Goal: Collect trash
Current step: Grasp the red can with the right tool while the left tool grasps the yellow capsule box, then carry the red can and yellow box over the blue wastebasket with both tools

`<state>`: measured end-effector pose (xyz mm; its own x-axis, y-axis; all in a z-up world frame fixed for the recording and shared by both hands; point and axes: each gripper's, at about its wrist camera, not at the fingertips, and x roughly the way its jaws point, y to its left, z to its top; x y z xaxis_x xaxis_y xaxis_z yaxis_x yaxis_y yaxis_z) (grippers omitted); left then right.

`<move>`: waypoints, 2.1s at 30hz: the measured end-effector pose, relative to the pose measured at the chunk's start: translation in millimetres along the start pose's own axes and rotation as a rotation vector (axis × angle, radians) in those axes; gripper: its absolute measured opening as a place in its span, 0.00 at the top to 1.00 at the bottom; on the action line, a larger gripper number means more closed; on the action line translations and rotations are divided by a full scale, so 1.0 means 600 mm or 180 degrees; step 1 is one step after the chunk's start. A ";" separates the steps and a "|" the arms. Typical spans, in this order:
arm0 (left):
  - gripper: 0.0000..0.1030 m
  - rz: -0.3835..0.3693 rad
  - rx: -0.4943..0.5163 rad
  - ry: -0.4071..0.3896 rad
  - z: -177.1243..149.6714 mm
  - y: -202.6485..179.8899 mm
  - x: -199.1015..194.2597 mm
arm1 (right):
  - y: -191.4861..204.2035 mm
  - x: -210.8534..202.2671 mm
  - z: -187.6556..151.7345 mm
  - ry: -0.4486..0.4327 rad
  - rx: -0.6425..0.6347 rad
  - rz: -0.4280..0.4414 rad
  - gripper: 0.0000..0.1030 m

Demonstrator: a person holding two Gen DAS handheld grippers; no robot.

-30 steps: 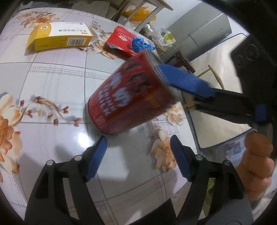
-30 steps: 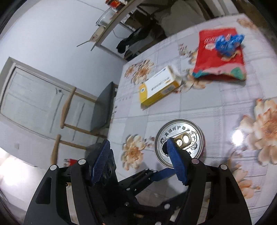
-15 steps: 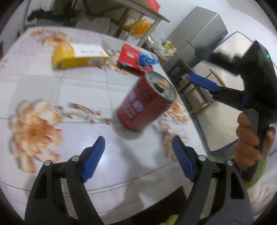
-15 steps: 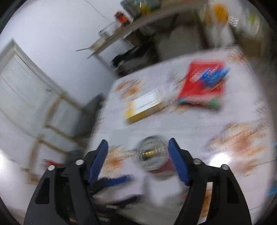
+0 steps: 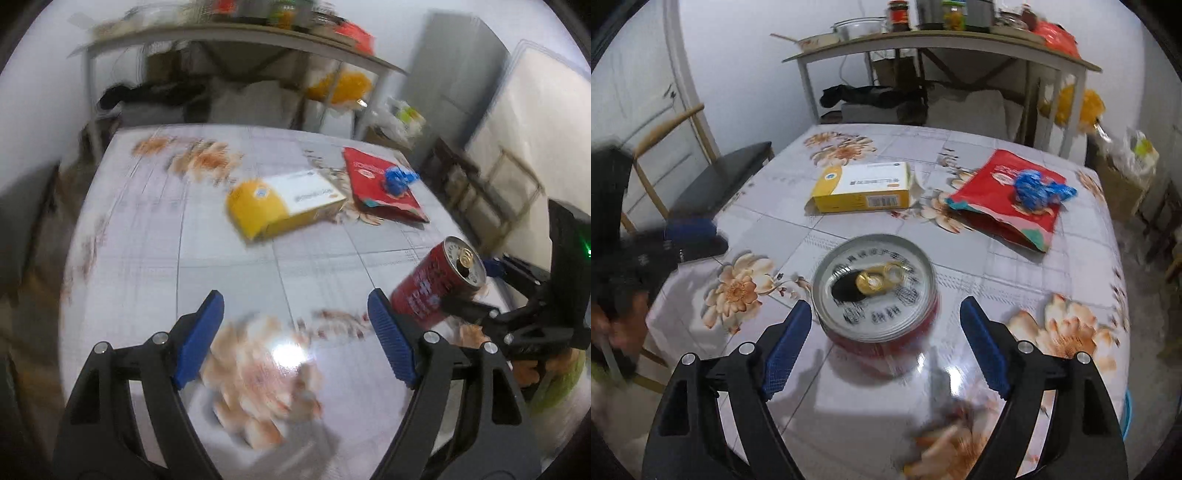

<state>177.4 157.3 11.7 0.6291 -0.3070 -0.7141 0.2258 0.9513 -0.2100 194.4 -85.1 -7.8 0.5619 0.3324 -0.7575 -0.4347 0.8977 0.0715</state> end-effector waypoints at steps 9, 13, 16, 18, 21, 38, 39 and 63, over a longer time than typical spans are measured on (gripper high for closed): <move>0.18 0.0269 0.1172 0.0452 0.127 -0.026 0.157 | -0.013 0.026 0.007 -0.0011 0.0084 0.0126 0.22; 0.18 0.0271 0.1388 0.0498 0.157 -0.031 0.219 | -0.025 0.031 0.005 0.0012 0.0146 0.0211 0.24; 0.18 0.0232 0.1519 0.0685 0.159 -0.036 0.262 | -0.033 0.035 0.007 0.0045 0.0233 0.0359 0.26; 0.16 0.0348 0.1631 0.0679 0.157 -0.042 0.280 | -0.035 0.036 0.009 0.0040 0.0246 0.0394 0.30; 0.16 0.0342 0.1556 0.0814 0.158 -0.042 0.300 | -0.035 0.036 0.009 0.0015 0.0258 0.0395 0.33; 0.35 0.0318 0.0773 0.0994 0.010 -0.130 0.174 | -0.092 -0.082 -0.102 -0.0051 0.0666 -0.0249 0.34; 0.35 0.0319 0.0731 0.0981 -0.003 -0.138 0.164 | -0.097 -0.091 -0.113 -0.0059 0.0726 -0.0297 0.34; 0.27 0.0537 0.0254 0.0620 -0.086 -0.202 0.130 | -0.120 -0.133 -0.170 -0.0063 0.1102 -0.0546 0.28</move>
<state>161.0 19.4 -53.1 0.5098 -0.1255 -0.8511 0.1926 0.9808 -0.0293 108.9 -205.7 -18.8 0.6208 0.1713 -0.7651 -0.0717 0.9842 0.1622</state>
